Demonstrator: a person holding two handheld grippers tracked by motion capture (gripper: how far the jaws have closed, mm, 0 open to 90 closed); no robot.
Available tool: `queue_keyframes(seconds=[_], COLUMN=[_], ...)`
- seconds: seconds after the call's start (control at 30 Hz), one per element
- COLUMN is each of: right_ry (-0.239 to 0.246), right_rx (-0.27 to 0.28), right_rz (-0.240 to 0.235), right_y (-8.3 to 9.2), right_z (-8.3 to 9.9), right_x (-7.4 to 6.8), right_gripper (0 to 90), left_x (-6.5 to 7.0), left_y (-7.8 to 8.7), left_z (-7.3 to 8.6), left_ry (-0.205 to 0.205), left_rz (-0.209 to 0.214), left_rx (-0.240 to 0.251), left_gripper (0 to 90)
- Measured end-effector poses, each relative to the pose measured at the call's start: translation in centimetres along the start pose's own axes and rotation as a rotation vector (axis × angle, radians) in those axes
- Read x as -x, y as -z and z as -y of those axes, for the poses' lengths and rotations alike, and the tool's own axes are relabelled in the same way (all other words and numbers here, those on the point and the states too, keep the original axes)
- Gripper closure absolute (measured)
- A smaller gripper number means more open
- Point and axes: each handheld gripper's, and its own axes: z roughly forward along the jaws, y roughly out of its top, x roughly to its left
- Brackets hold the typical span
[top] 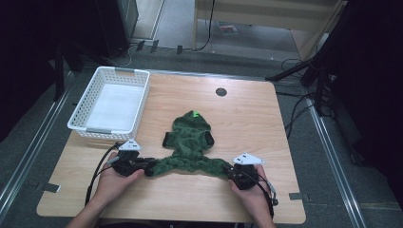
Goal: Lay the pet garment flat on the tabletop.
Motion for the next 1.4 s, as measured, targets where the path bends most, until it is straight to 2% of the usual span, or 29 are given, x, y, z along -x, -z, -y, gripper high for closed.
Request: queue_keyframes(seconds=[0.07,0.13,0.17,0.23,0.3,0.37,0.4,0.47,0.53,0.6,0.67,0.73,0.8,0.9,0.97,1.07,1.1,1.13,1.2,1.23,1.27,1.4], right_ry=[0.018,0.011,0.006,-0.015,-0.033,-0.03,-0.029,-0.022,-0.002,0.025,0.043,0.034,0.013,-0.022,-0.049,-0.077,-0.082,-0.096,-0.096,-0.106,-0.106,-0.108], right_rx=[0.016,0.031,0.046,0.089,0.127,0.146,0.142,0.099,0.056,0.022,0.006,0.035,0.073,0.122,0.11,0.048,0.036,0.016,-0.009,-0.016,-0.02,-0.018], right_rz=[-0.032,-0.093,-0.112,-0.13,-0.151,-0.143,-0.134,-0.117,-0.124,-0.121,-0.118,-0.128,-0.113,-0.077,-0.058,-0.051,-0.049,-0.047,-0.032,-0.027,-0.028,0.015], right_y=[0.0,0.2,0.4,1.6,2.4,2.5,2.3,1.5,0.4,-0.1,-0.3,0.0,0.4,-0.1,-1.5,-4.4,-5.2,-6.0,-6.8,-7.1,-7.2,-7.5], right_z=[0.1,0.2,0.1,-0.4,-0.8,-1.0,-1.0,-0.8,-0.4,0.0,0.0,-0.6,-1.7,-4.0,-5.6,-7.4,-7.7,-7.9,-7.6,-7.4,-7.2,-7.0], right_x=[-0.3,-0.4,-0.3,-0.1,0.2,0.1,0.1,-0.2,-0.6,-0.8,-1.0,-0.7,-0.4,0.5,1.0,1.3,1.4,1.5,1.7,1.8,1.9,2.5], right_gripper=[78.6,56.5,51.4,47.8,50.1,55.8,58.1,63.6,68.4,70.4,68.1,64.5,61.0,58.7,56.0,48.7,50.0,55.8,73.9,78.1,81.3,83.9], left_x=[0.2,0.2,0.1,-0.1,-0.3,-0.1,0.1,0.6,1.1,1.3,1.3,1.1,0.9,0.6,0.5,0.2,0.1,-0.1,-0.6,-0.8,-1.1,-2.1], left_y=[0.0,0.2,0.4,1.1,1.6,1.6,1.3,0.5,-0.1,-0.4,-0.3,0.1,0.7,1.7,2.4,3.2,3.4,3.7,4.3,4.5,4.9,6.0], left_z=[0.0,0.0,-0.1,-0.2,-0.3,-0.4,-0.4,-0.2,0.1,0.2,0.2,0.2,0.3,0.9,1.6,2.9,3.4,3.8,4.6,4.9,5.2,6.4], left_ry=[-0.012,-0.017,-0.007,0.018,0.038,0.03,0.022,-0.004,-0.03,-0.034,-0.037,-0.033,-0.018,-0.006,0.003,0.024,0.032,0.04,0.047,0.055,0.064,0.121], left_rz=[0.01,-0.003,0.01,0.046,0.081,0.078,0.071,0.054,0.061,0.063,0.081,0.095,0.096,0.08,0.063,0.028,0.019,0.008,-0.015,-0.023,-0.033,-0.067], left_rx=[0.005,0.011,0.016,0.049,0.084,0.088,0.075,0.029,-0.001,-0.008,0.003,0.045,0.097,0.182,0.22,0.235,0.238,0.238,0.235,0.232,0.231,0.259], left_gripper=[67.9,57.2,52.9,47.0,45.3,47.5,48.8,57.7,65.7,68.1,66.4,57.5,46.3,40.8,40.4,40.8,41.1,41.4,42.0,42.2,42.5,42.7])
